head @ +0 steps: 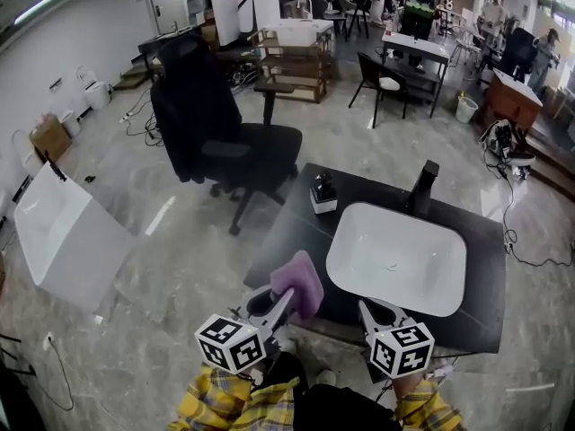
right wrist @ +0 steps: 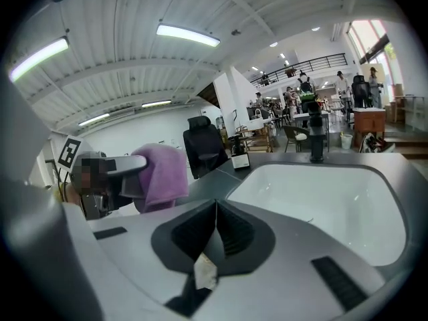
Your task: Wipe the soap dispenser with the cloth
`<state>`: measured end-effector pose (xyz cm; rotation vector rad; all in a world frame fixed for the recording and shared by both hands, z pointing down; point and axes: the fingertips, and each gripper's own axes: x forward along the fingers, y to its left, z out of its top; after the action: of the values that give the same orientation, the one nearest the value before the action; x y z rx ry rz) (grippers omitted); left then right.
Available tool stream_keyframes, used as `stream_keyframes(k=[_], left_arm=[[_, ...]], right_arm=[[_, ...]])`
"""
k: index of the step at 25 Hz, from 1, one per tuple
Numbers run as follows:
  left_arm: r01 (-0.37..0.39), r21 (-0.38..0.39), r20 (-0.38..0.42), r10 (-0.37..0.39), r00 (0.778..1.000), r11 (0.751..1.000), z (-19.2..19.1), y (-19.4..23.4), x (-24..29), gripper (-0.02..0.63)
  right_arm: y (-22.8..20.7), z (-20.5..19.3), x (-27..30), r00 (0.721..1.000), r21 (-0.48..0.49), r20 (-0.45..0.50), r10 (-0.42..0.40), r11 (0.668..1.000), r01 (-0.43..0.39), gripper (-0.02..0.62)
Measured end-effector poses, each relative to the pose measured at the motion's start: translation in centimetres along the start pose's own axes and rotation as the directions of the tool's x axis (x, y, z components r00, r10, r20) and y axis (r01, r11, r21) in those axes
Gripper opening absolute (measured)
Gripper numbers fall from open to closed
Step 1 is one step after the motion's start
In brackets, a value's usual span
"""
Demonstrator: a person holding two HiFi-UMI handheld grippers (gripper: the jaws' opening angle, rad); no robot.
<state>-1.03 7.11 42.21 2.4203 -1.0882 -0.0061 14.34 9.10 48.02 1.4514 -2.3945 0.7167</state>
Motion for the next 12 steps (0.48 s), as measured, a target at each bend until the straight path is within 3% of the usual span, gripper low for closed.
stream_keyframes(k=[12], left_arm=[[0.115, 0.014, -0.023, -0.115, 0.993, 0.993, 7.0, 7.7, 5.6, 0.064]], right_arm=[[-0.4, 6.5, 7.4, 0.992, 0.053, 0.05, -0.115, 0.992, 0.112, 0.006]])
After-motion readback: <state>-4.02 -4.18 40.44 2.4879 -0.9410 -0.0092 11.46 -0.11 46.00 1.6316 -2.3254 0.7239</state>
